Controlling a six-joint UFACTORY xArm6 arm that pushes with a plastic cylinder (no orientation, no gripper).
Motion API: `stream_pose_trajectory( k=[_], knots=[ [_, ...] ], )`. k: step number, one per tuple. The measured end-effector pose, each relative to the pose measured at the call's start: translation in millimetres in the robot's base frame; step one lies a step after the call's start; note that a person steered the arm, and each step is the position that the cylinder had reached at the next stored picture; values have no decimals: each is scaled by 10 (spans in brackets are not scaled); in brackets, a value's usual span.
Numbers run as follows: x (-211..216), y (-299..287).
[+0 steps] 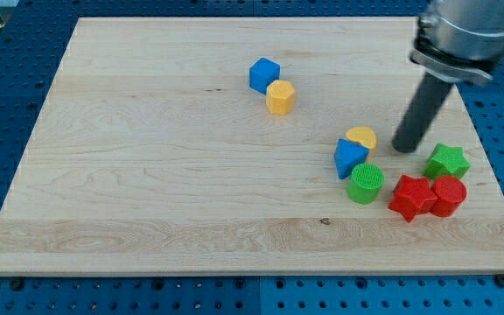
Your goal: Point at the blue cube
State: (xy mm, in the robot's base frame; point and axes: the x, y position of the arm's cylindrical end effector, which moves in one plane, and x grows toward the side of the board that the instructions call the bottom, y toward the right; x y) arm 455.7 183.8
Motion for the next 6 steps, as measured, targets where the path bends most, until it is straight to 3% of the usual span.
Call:
stream_pose_trajectory(
  k=[4,6],
  knots=[
    [-1442,-1328],
    [-1640,-2021]
  ],
)
